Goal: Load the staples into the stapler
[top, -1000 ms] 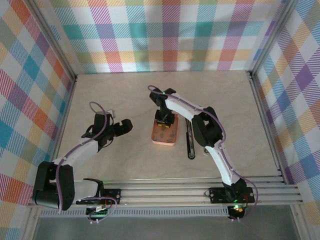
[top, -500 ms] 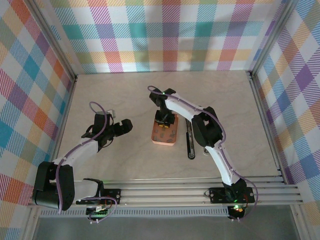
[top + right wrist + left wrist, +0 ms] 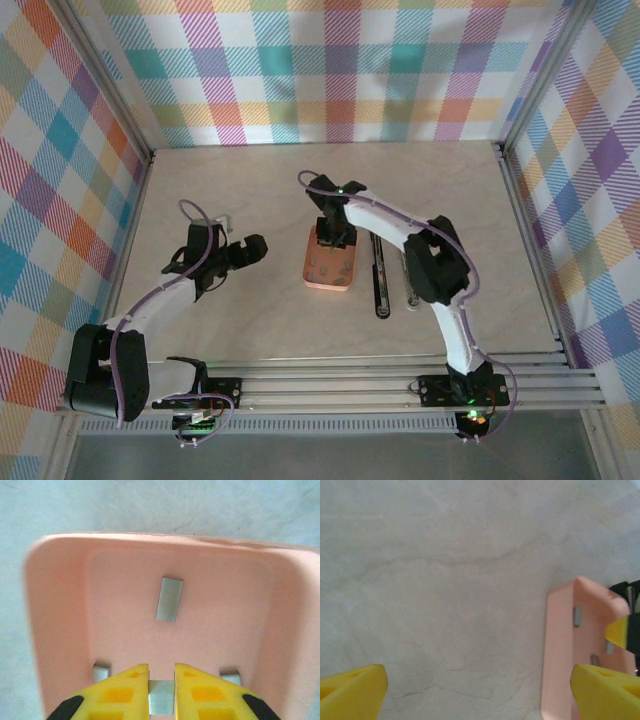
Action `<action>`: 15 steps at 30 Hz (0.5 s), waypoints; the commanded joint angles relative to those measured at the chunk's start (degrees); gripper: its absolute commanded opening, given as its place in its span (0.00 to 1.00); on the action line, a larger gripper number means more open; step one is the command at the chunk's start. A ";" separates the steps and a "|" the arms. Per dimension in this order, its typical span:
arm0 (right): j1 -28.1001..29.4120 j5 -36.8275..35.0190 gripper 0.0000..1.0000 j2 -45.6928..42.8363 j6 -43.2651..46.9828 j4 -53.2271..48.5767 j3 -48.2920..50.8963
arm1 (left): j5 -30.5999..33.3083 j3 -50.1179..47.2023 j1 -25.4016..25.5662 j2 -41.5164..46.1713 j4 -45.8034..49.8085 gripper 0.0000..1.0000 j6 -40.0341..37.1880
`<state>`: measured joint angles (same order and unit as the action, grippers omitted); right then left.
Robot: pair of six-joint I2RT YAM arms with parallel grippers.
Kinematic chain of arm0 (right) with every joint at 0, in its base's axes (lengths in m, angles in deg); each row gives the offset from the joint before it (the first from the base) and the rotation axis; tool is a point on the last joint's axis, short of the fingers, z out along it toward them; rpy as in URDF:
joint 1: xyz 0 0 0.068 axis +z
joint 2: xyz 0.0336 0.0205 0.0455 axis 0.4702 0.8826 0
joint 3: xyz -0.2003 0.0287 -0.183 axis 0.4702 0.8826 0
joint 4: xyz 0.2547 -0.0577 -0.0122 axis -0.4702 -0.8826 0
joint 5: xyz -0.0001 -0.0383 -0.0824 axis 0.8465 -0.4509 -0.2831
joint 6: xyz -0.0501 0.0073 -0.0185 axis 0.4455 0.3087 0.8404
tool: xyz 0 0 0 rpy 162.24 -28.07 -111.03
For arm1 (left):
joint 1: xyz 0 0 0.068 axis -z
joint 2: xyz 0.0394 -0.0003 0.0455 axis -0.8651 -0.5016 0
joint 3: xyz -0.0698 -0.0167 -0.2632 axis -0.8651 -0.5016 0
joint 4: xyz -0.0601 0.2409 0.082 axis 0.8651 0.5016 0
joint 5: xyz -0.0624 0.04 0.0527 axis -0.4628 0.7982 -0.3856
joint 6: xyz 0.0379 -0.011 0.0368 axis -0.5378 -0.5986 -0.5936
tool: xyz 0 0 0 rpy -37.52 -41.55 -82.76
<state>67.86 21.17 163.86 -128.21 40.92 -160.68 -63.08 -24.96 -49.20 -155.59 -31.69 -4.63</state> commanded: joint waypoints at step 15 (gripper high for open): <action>-7.81 -1.13 0.16 -39.64 11.31 12.17 39.65 | 18.82 11.07 28.68 -4.12 -1.56 0.94 1.53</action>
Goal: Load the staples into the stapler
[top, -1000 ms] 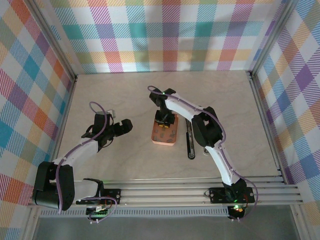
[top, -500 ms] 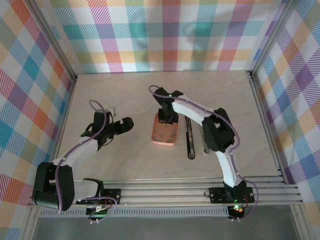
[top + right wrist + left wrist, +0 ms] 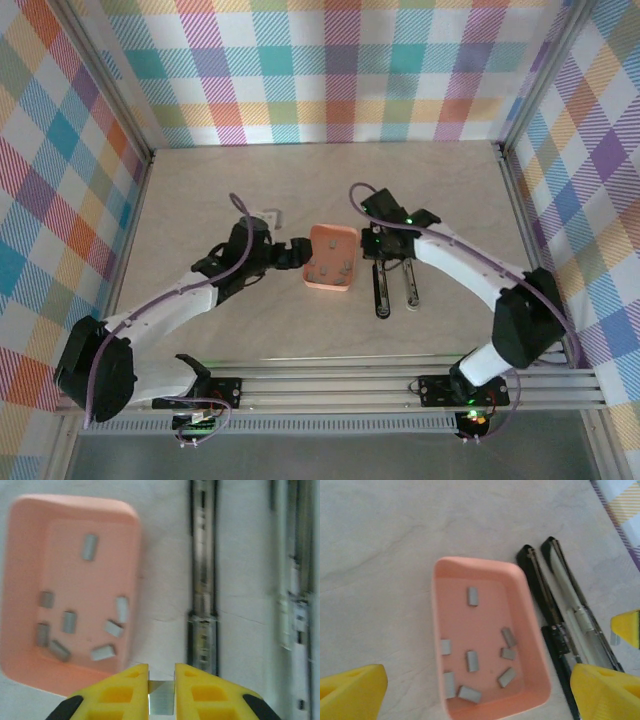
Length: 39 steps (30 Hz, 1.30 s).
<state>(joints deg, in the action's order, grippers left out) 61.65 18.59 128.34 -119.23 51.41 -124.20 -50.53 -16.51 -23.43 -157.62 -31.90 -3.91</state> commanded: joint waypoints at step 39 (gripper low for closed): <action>-19.81 -3.72 0.16 -11.64 0.35 -17.02 16.46 | 1.46 14.68 5.55 -23.07 -3.15 0.95 -1.80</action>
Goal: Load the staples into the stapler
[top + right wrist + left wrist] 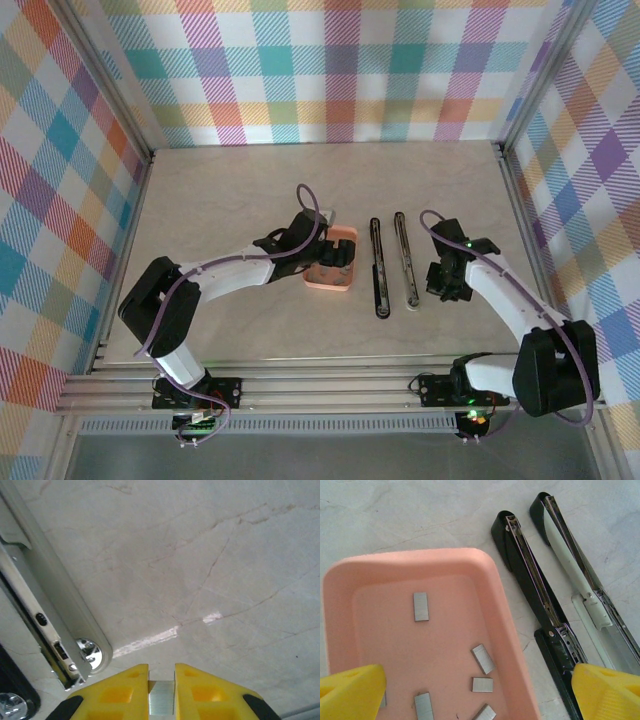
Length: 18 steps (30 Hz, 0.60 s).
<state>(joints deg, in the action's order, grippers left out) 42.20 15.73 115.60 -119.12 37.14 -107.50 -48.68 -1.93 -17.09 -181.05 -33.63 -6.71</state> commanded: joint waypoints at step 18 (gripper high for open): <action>3.75 3.54 0.16 9.99 1.30 -1.36 -3.44 | -1.37 -2.41 -3.07 1.28 -2.01 0.95 1.09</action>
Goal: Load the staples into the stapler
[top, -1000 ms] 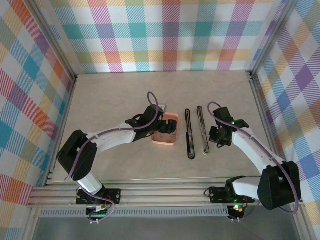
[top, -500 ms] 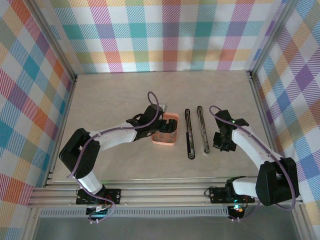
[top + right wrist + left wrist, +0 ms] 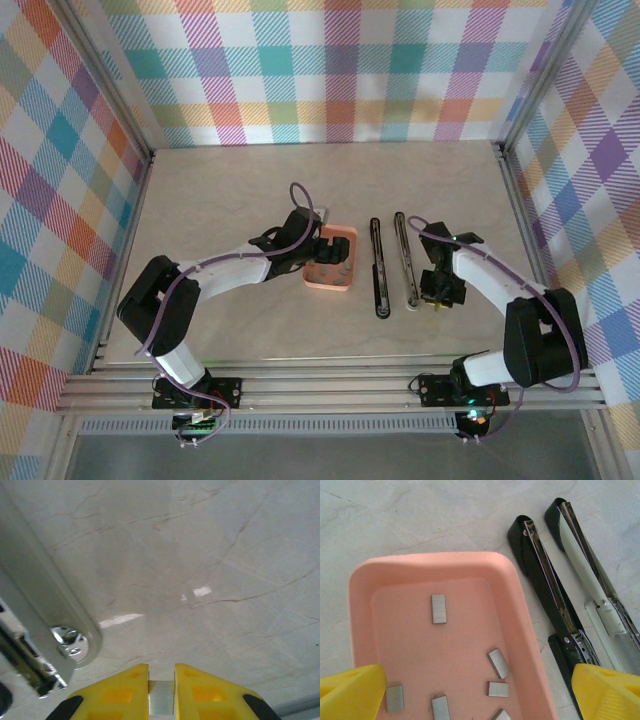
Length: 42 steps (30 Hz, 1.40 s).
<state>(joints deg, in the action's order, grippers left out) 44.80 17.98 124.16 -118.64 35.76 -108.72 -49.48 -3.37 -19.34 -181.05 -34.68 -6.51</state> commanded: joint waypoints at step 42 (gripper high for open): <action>11.71 0.33 0.16 -1.42 -0.32 10.09 -3.08 | -2.04 -6.01 -2.85 1.84 -5.72 0.95 3.34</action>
<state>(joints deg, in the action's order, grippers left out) 55.99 17.50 121.78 -118.94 44.20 -113.20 -50.99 -9.53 -21.81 -180.51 -39.47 -3.71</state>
